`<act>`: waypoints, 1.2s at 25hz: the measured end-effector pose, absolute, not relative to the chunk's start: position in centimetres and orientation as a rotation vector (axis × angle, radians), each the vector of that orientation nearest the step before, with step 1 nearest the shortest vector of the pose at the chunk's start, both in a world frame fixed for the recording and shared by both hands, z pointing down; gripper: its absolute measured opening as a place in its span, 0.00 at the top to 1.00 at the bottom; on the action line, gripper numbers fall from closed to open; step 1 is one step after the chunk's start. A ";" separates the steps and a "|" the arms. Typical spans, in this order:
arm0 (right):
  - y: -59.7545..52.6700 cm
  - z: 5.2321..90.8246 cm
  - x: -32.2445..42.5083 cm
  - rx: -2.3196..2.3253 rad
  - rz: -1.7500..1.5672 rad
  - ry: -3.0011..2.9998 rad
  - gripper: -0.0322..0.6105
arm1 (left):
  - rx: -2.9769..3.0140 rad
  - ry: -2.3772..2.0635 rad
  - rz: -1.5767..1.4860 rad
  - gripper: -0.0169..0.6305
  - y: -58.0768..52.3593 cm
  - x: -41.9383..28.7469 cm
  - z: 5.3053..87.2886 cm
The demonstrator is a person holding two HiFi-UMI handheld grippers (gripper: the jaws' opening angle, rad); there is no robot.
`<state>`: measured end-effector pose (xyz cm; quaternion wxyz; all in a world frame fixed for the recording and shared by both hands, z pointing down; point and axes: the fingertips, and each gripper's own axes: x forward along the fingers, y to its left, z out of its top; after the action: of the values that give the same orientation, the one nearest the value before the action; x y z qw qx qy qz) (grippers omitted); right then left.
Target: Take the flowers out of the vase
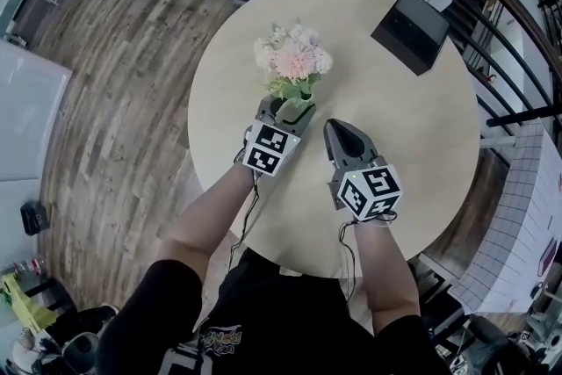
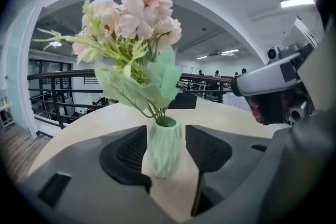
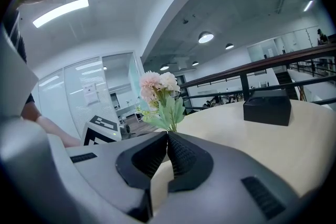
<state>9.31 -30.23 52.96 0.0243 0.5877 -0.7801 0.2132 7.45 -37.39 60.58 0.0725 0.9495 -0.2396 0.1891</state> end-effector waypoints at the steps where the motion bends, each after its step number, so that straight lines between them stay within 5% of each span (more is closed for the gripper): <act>1: -30.6 53.2 9.4 1.816 0.665 -2.413 0.91 | 2.856 -0.713 0.574 0.63 -37.5 7.6 60.7; 6: -32.2 54.0 9.3 1.763 0.642 -2.430 0.91 | 2.857 -0.713 0.580 0.63 -37.7 7.8 61.3; 9: -33.6 54.8 9.1 1.706 0.640 -2.439 0.80 | 2.854 -0.712 0.572 0.63 -37.8 8.0 61.4; 17: -37.3 56.8 8.4 1.585 0.631 -2.429 0.73 | 2.855 -0.705 0.555 0.63 -37.9 8.1 61.4; 30: -40.0 58.2 6.7 1.345 0.641 -2.554 0.73 | 2.855 -0.699 0.534 0.63 -37.9 8.1 61.4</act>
<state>6.70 -40.03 58.17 0.0924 0.4530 -0.8600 0.2160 8.07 -37.94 61.38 0.0772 0.9528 -0.2333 0.1783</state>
